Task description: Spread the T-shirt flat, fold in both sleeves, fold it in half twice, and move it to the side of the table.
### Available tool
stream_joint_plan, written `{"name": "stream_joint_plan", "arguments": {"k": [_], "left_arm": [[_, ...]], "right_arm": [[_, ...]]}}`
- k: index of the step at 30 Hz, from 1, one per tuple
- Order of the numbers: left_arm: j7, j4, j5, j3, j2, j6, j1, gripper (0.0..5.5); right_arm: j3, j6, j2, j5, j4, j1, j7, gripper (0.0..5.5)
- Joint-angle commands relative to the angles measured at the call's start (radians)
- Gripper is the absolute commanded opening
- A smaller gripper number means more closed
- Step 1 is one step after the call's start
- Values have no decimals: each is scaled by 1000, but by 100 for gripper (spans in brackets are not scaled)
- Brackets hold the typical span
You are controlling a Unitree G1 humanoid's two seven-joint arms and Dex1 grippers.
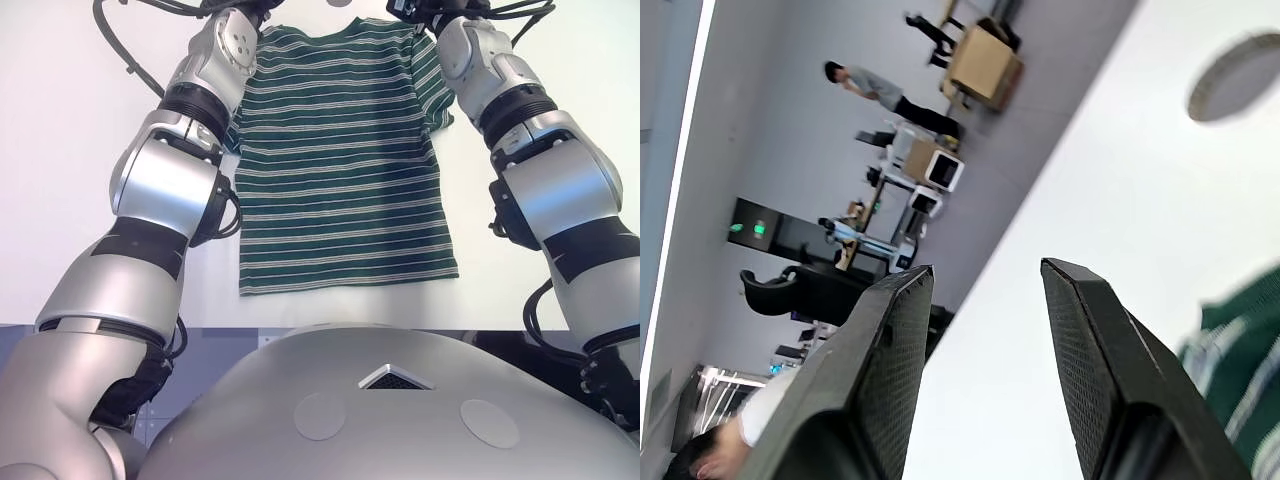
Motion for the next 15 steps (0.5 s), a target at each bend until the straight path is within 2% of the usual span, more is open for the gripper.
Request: {"name": "stream_joint_plan", "arguments": {"k": [1,5,8,12,15], "left_arm": [[-37,-247,-371,351,-19,74,123,213],[10,-739,-453,427,-44,300,449,279],[65,-1000,-497,462,-103,479,641,308],[93,-1152,-519,484,-132,640,735,308],[61,-1141,-542,503,-124,719,746,308]], "right_arm": [[-142,-42,-24,171,-241,200,60,220],[-204,81,-23,271,-765,631,133,220],[-220,160,0,286,-962,771,147,220],[-218,234,30,279,-1120,856,149,220],[-218,254,55,269,-1170,899,134,220]]}}
